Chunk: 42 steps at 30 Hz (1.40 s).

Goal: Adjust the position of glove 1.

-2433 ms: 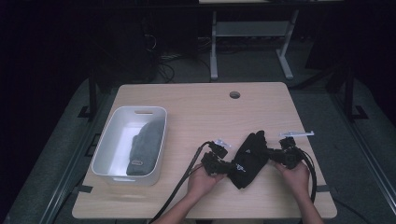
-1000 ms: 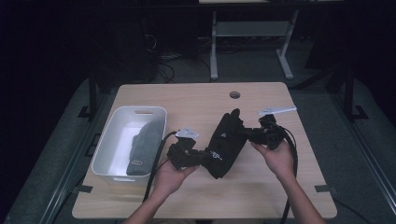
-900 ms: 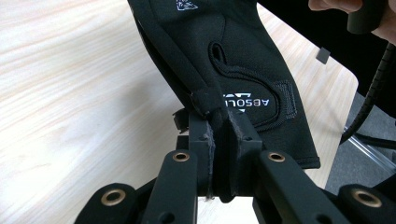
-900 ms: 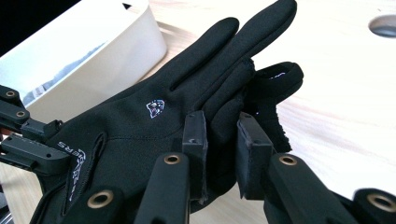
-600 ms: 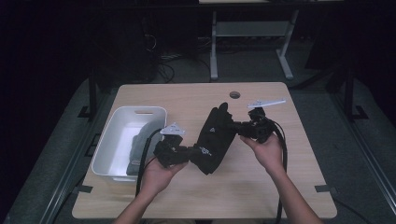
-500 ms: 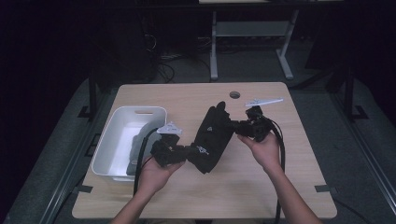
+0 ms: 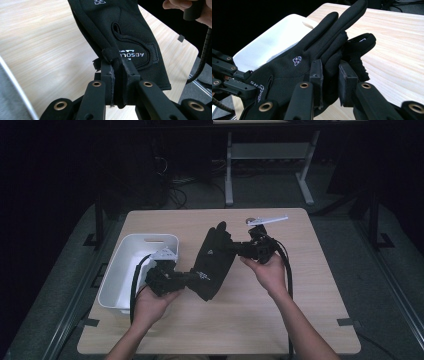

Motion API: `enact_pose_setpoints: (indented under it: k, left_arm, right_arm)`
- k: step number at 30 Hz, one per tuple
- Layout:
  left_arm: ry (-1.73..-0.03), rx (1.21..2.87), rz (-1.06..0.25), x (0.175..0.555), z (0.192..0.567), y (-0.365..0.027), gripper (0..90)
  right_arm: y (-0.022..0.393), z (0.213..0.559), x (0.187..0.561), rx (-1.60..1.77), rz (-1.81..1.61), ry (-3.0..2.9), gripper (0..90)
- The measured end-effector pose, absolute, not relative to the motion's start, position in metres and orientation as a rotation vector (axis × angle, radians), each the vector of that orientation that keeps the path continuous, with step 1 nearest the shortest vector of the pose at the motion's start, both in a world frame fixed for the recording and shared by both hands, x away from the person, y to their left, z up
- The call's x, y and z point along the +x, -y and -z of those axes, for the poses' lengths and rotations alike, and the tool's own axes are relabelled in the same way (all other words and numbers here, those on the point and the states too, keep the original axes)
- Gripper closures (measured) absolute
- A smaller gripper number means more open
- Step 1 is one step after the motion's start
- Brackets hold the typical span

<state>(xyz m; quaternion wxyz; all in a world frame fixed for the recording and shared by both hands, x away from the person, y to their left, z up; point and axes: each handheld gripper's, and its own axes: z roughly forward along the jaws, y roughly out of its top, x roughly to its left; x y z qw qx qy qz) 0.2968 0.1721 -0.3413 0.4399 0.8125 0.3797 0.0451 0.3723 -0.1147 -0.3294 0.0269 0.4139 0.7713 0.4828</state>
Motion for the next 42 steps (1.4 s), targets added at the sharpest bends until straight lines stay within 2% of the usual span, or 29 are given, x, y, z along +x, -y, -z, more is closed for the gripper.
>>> enact_pose_setpoints:
  k: [22,42]
  left_arm:
    - [-0.991,1.984,-0.175,0.294,0.327,-0.215,81.7]
    - [-1.071,1.957,-0.219,0.285,0.333,-0.262,81.6]
  right_arm:
    - [0.065,0.308,0.389,1.204,-1.571,-2.42,75.8]
    - [0.005,0.312,0.404,1.143,-1.608,-2.489,75.8]
